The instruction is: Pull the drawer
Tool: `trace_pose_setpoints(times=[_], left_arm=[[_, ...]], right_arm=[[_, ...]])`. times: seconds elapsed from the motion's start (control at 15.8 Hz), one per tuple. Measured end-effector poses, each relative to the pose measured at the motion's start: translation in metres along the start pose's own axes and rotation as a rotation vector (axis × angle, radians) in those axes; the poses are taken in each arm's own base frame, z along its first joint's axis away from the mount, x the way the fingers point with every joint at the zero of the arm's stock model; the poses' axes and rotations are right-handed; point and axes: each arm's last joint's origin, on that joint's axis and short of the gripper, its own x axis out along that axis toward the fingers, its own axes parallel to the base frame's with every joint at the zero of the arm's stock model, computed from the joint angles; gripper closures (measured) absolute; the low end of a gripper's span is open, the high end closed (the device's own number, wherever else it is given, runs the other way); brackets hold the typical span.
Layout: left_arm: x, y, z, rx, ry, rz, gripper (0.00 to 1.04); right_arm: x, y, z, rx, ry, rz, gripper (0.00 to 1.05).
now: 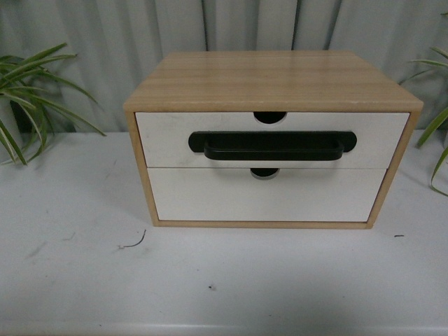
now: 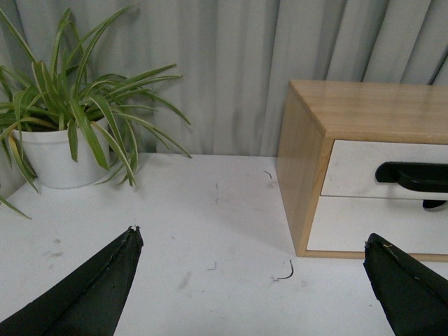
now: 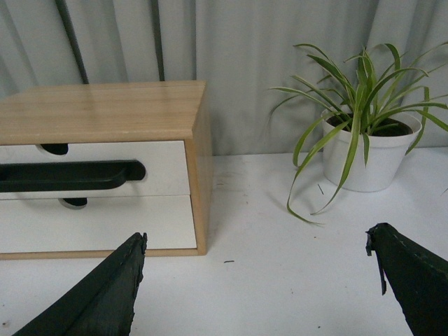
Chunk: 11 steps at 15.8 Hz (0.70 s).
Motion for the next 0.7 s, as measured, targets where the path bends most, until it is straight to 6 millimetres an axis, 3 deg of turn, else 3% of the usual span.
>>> trace_pose_setpoints(times=[0.63, 0.7], left_arm=[[0.0000, 0.0000, 0.0000, 0.000, 0.000, 0.000, 0.07], [0.0001, -0.0021, -0.0019, -0.049, 0.143, 0.107, 0.07]], right_arm=[[0.0001, 0.0000, -0.0004, 0.006, 0.006, 0.010, 0.06], [0.0051, 0.0007, 0.0015, 0.026, 0.007, 0.059, 0.06]])
